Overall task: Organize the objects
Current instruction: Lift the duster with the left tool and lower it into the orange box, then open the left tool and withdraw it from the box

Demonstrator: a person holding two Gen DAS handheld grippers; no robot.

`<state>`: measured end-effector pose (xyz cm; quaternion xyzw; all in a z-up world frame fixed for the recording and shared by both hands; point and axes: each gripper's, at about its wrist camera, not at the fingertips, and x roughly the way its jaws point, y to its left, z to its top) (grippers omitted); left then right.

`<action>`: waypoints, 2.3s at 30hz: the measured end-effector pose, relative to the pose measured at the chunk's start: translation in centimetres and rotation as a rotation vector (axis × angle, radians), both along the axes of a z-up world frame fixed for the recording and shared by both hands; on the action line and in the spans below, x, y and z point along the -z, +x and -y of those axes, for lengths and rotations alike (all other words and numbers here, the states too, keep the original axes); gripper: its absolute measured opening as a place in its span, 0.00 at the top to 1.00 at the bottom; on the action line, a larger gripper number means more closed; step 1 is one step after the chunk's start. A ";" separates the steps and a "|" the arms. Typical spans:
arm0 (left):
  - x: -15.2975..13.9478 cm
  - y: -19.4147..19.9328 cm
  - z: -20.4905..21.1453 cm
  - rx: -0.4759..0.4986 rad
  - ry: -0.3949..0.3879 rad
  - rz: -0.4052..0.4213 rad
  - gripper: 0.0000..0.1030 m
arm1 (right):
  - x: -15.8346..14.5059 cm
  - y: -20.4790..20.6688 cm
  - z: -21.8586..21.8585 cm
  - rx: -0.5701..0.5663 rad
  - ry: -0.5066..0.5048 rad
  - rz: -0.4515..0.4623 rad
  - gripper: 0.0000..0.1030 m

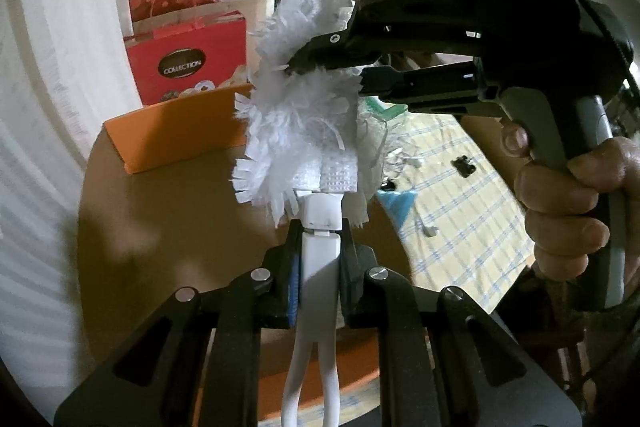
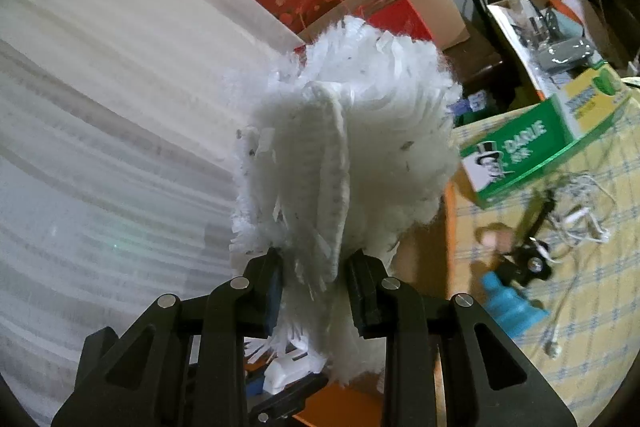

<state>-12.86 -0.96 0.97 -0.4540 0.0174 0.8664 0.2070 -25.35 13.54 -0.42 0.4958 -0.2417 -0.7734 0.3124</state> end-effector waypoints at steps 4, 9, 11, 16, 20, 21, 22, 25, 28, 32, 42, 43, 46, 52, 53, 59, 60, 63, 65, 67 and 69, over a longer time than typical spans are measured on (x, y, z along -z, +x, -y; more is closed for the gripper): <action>1.1 -1.4 1.9 0.015 -0.010 0.036 0.86 | 1.2 -0.9 2.0 -0.002 -0.001 0.023 0.74; 3.0 -2.5 3.1 0.050 -0.038 0.080 0.86 | 3.8 -2.1 3.5 0.005 -0.001 0.077 0.74; 3.8 -3.0 3.6 0.076 -0.058 0.103 0.86 | 4.9 -2.3 3.9 0.009 0.005 0.098 0.74; 5.3 -3.8 4.4 0.107 -0.091 0.134 0.86 | 7.1 -3.0 4.9 0.002 0.037 0.134 0.74; 6.3 -3.8 4.8 0.106 -0.105 0.140 0.86 | 7.8 -3.2 5.4 0.005 0.071 0.142 0.72; 6.6 -4.0 4.8 0.103 -0.111 0.144 0.86 | 8.1 -3.2 5.6 0.003 0.082 0.146 0.72; 6.9 -4.0 4.9 0.102 -0.117 0.149 0.86 | 8.3 -3.2 5.8 0.003 0.092 0.148 0.70; 7.6 -4.1 5.0 0.104 -0.130 0.174 0.86 | 9.2 -3.2 6.0 0.009 0.115 0.172 0.68; 7.4 -4.2 5.5 0.074 -0.137 0.174 0.84 | 9.2 -3.0 6.2 0.004 0.155 0.164 0.66; 6.5 -4.1 6.6 0.028 -0.119 0.151 0.67 | 8.6 -2.4 6.1 0.000 0.179 0.142 0.51; 3.9 -1.1 7.5 -0.102 -0.106 0.045 0.15 | 4.3 -0.6 5.5 -0.032 0.229 0.012 0.37; 3.5 -1.1 7.3 -0.112 -0.102 0.027 0.12 | 3.8 -0.3 5.4 -0.034 0.242 -0.007 0.35; 2.4 -1.0 7.0 -0.133 -0.075 -0.007 0.08 | 2.6 0.5 5.0 -0.036 0.291 -0.054 0.24; 1.3 -0.3 6.0 -0.183 -0.011 -0.040 0.00 | 0.6 2.4 3.0 -0.017 0.359 -0.137 0.05; 1.0 -0.2 5.7 -0.188 -0.006 -0.045 0.00 | 0.4 2.7 2.6 -0.014 0.364 -0.149 0.02; -0.7 1.4 4.6 -0.221 0.018 -0.093 0.00 | -0.5 4.6 -0.3 0.009 0.421 -0.218 0.02; -1.0 1.6 4.5 -0.231 0.030 -0.103 0.00 | -0.6 5.0 -0.8 0.013 0.432 -0.231 0.02; -1.8 2.1 4.4 -0.251 0.060 -0.116 0.00 | -0.8 6.0 -1.9 0.021 0.469 -0.271 0.02; -2.3 2.5 4.2 -0.265 0.084 -0.126 0.00 | -0.8 6.6 -2.5 0.023 0.489 -0.290 0.00; -2.7 2.7 3.7 -0.267 0.098 -0.130 0.00 | -1.0 7.3 -3.2 0.024 0.501 -0.312 0.00; -2.9 3.0 3.0 -0.263 0.105 -0.130 0.00 | -1.2 7.8 -3.9 0.026 0.519 -0.332 0.00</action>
